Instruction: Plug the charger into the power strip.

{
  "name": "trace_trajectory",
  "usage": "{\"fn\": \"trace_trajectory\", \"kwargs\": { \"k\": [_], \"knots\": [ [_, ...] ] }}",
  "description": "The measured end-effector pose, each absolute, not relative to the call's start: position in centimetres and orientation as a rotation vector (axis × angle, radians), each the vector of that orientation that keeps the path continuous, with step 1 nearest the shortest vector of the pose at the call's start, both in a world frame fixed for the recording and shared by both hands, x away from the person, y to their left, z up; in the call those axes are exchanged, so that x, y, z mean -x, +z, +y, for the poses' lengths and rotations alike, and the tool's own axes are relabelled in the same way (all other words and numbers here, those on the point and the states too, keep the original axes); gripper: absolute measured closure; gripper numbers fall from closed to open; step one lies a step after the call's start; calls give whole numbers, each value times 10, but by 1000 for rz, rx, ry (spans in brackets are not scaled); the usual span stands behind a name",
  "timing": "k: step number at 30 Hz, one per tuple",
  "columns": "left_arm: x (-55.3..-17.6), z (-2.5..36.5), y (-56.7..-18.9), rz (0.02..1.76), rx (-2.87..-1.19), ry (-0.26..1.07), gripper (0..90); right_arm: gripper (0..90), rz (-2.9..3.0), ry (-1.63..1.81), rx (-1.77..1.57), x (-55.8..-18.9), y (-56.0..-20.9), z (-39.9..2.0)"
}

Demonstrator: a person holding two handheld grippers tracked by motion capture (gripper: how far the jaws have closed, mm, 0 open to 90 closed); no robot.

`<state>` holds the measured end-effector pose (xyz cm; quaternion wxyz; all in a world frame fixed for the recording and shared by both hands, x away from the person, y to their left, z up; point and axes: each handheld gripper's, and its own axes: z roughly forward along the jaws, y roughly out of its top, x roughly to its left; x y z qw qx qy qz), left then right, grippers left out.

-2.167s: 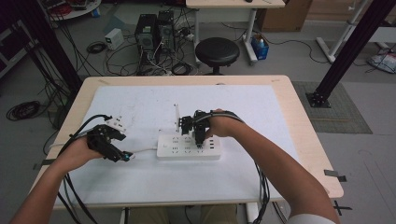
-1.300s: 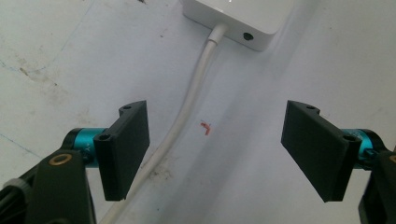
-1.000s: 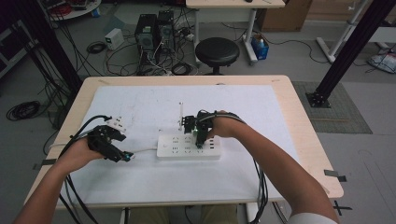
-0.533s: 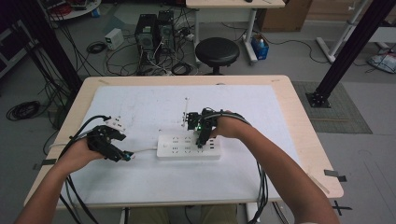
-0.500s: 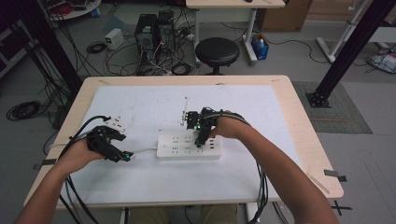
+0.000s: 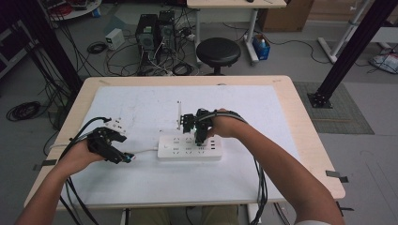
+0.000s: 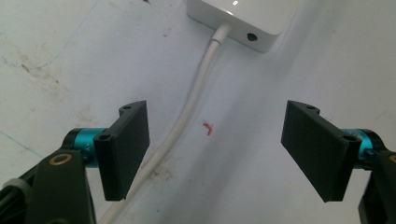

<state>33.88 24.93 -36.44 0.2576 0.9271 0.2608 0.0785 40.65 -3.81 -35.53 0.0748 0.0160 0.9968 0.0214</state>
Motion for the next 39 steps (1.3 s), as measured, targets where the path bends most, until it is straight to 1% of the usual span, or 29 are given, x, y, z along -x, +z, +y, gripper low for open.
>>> {"fn": "trace_trajectory", "kwargs": {
  "k": [10, 19, 39],
  "knots": [
    [-340, 249, -367, 704, -2512, 203, 236, 628, 2994, 18, -8, -407, -359, -32],
    [-343, 246, -368, 711, -2510, 197, 236, 621, 2991, 192, -80, -408, -362, -47],
    [-338, 247, -364, 722, -2493, 211, 236, 611, 3030, 289, -119, -415, -365, -54]
  ]
}}
